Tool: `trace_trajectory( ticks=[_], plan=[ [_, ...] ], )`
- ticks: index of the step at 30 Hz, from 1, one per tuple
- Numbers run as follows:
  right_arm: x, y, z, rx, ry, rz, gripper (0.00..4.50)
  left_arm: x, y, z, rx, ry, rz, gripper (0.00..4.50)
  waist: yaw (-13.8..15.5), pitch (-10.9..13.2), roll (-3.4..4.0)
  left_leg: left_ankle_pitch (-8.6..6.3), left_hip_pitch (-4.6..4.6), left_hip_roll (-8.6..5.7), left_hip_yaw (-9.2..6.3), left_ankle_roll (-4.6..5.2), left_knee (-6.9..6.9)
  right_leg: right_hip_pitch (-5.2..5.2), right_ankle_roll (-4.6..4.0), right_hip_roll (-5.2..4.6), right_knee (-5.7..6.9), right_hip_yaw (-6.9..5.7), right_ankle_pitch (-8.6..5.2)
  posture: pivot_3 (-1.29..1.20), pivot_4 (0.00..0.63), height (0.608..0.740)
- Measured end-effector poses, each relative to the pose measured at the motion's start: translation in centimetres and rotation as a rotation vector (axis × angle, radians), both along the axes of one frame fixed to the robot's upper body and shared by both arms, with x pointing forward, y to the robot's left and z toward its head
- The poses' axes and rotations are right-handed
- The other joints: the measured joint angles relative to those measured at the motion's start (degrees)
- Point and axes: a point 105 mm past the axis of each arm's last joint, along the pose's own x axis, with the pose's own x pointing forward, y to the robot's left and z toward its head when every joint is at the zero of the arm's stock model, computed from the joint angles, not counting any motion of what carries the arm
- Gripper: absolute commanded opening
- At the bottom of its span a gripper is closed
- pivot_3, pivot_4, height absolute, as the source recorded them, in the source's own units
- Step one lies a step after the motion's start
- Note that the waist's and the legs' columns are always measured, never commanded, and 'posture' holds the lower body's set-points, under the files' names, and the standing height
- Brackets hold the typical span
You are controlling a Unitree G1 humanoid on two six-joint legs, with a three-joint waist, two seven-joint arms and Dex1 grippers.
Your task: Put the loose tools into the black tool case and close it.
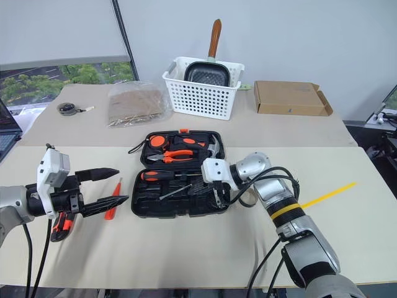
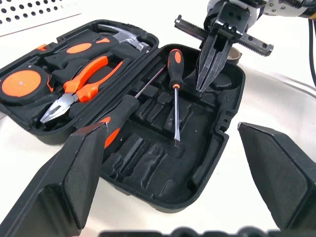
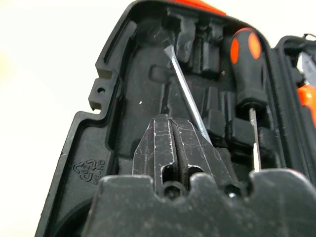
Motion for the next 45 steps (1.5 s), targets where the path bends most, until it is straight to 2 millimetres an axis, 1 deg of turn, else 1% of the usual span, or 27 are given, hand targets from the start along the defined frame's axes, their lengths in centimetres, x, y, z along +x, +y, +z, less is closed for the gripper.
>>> trace_trajectory(
  ticks=[4,7,12,17,21,24,27,30,31,34,37,40,45],
  plan=[
    [0.5,0.8,-0.8,-0.035,-0.044,-0.05,0.03,0.1,0.2,0.0,0.0,0.003,0.004,4.5,0.0,0.0,0.0,0.02,-0.1,0.0,0.01,-0.04,0.0,-0.19,-0.01,0.04,0.1,0.01,-0.01,0.0,0.15,0.7],
    [1.0,1.2,-0.7,-0.034,-0.077,-0.076,0.03,0.1,0.2,0.0,0.001,0.002,0.004,4.5,0.0,0.0,-0.01,0.05,-0.08,0.01,0.01,-0.07,0.0,-0.19,-0.02,0.06,0.17,0.01,-0.02,0.0,0.15,0.7],
    [2.2,2.4,-0.2,0.021,-0.121,-0.149,0.03,0.1,0.2,-0.1,0.0,0.003,0.004,4.5,-0.5,0.0,-0.04,0.14,-0.08,0.02,0.02,-0.2,0.01,-0.34,-0.11,0.07,0.5,0.04,-0.09,0.0,0.15,0.7],
    [3.0,2.4,0.3,0.038,-0.157,-0.193,0.03,0.1,0.2,-0.1,0.0,0.004,0.003,4.5,-0.5,0.0,-0.04,0.17,-0.08,0.04,0.01,-0.24,0.0,-0.38,-0.15,0.12,0.6,0.03,-0.13,0.0,0.15,0.7],
    [3.0,2.3,0.6,0.049,-0.151,-0.195,0.03,0.4,0.3,0.1,-0.005,-0.003,0.005,4.5,-0.5,0.0,-0.06,0.16,-0.11,0.03,0.01,-0.2,0.0,-0.38,-0.15,0.12,0.57,0.04,-0.13,0.0,0.15,0.7],
    [2.7,2.5,1.8,0.117,-0.112,-0.194,0.03,0.4,0.2,0.3,-0.005,-0.017,-0.002,4.5,-0.6,0.0,-0.06,0.15,-0.11,0.03,0.01,-0.19,0.0,-0.38,-0.16,0.12,0.58,0.04,-0.12,0.0,0.15,0.7],
    [2.9,3.0,3.7,0.224,-0.071,-0.23,0.03,0.5,0.1,0.3,-0.005,-0.018,-0.01,4.5,-0.6,0.0,-0.06,0.15,-0.09,0.04,0.01,-0.19,-0.02,-0.38,-0.19,0.1,0.59,0.03,-0.1,0.0,0.15,0.7],
    [3.6,2.7,4.3,0.258,-0.064,-0.282,0.03,0.6,0.1,0.2,-0.008,-0.013,-0.01,4.5,-0.6,0.0,-0.06,0.15,-0.1,0.03,0.01,-0.19,-0.01,-0.38,-0.17,0.09,0.58,0.04,-0.12,0.0,0.15,0.7],
    [3.9,2.6,4.2,0.26,-0.061,-0.3,0.03,0.7,0.2,0.2,-0.009,-0.011,-0.007,4.5,-0.6,0.0,-0.06,0.15,-0.1,0.03,0.01,-0.19,-0.02,-0.4,-0.16,0.1,0.57,0.03,-0.12,0.0,0.15,0.7],
    [4.5,1.8,3.2,0.22,-0.055,-0.339,0.03,0.8,0.3,0.2,-0.005,-0.011,-0.007,4.5,-0.4,0.0,-0.06,0.15,-0.12,0.03,0.01,-0.18,-0.02,-0.4,-0.16,0.1,0.56,0.02,-0.13,0.0,0.15,0.7],
    [3.9,1.0,1.3,0.176,-0.022,-0.331,0.03,1.0,0.3,0.3,0.0,-0.019,-0.016,4.5,-0.3,0.0,-0.07,0.12,-0.13,0.02,0.03,-0.12,-0.02,-0.4,-0.16,0.11,0.54,0.04,-0.14,0.0,0.15,0.7],
    [3.5,1.2,0.2,0.152,-0.004,-0.325,0.03,1.1,0.2,0.3,0.005,-0.019,-0.025,4.5,-0.5,0.0,-0.08,0.12,-0.15,0.02,0.03,-0.12,-0.03,-0.41,-0.17,0.11,0.55,0.04,-0.13,0.0,0.15,0.7],
    [3.6,1.3,0.2,0.131,-0.038,-0.336,0.03,1.4,0.3,0.3,0.013,-0.014,-0.029,4.5,-0.7,0.0,-0.09,0.13,-0.1,0.03,0.03,-0.15,-0.03,-0.4,-0.15,0.13,0.57,0.03,-0.15,0.0,0.15,0.7]
  ],
)
